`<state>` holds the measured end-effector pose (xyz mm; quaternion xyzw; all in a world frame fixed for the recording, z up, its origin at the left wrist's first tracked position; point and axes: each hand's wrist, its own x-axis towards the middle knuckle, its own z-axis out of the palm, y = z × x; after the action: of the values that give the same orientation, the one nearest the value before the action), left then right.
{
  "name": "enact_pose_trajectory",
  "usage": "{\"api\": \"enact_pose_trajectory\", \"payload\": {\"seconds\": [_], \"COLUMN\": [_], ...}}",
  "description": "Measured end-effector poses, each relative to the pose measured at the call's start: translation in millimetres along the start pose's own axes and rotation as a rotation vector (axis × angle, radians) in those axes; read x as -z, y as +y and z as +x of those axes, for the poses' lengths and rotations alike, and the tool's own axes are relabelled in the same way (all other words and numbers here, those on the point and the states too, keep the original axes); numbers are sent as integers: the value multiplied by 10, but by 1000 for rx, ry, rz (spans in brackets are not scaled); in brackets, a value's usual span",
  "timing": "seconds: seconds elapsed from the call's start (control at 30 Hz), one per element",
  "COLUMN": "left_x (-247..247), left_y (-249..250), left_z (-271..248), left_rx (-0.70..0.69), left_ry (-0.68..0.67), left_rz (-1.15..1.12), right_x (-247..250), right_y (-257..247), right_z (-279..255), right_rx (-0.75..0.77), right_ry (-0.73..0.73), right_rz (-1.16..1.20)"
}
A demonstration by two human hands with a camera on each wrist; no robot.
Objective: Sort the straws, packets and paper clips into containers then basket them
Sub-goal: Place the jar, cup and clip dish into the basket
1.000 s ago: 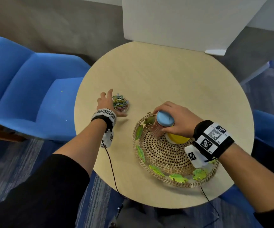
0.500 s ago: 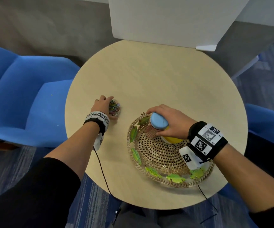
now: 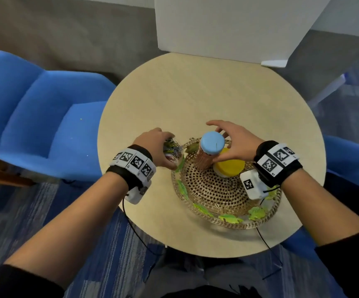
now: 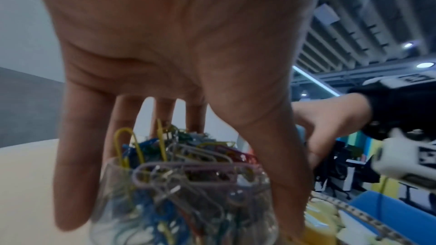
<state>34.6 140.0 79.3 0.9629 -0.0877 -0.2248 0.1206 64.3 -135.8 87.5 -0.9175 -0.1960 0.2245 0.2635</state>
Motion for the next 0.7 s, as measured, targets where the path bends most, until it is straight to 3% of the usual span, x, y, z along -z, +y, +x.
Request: {"api": "enact_pose_trajectory", "payload": {"seconds": [0.2, 0.4, 0.57, 0.7], "left_x": [-168, -546, -963, -1167], "left_y": [520, 993, 1202, 1215], "left_z": [-297, -190, 47, 134], "left_rx": [-116, -241, -242, -233], "left_ry": [-95, -165, -237, -214], "left_rz": [24, 47, 129, 197], "right_x": [125, 242, 168, 44], "right_y": [124, 405, 668, 773], "right_z": [-139, -409, -641, -763], "right_rx": [-23, -89, -155, -181], "right_ry": [-24, -7, -21, -71], "right_rz": [-29, -65, -68, -75]}}
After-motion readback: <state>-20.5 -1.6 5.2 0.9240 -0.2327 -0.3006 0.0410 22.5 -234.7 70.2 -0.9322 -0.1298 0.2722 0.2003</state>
